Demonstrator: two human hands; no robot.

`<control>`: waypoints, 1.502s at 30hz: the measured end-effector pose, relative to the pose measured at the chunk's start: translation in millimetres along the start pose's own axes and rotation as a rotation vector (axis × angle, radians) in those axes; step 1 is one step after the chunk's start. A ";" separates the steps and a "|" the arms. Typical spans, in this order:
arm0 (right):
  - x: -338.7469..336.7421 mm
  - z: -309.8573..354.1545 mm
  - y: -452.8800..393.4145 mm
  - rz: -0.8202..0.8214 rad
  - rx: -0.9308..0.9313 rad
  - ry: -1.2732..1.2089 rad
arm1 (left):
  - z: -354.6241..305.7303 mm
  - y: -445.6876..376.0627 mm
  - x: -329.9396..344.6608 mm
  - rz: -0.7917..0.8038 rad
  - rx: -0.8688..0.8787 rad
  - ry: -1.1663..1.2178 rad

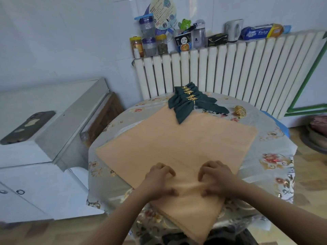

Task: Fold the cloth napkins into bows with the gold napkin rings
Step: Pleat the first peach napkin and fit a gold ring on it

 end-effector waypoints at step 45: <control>-76.7 -38.0 -111.0 -0.227 0.190 0.157 | -4.1 -85.6 -81.7 -0.306 -0.090 -0.132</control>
Point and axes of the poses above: each hand's wrist, its own y-axis away from the middle knuckle, its own x-axis out of the palm, z = x × y, the point moved 9 cm from there along -y, towards the middle knuckle, and after that the axes turned 15 degrees about y, right-handed, at the moved point
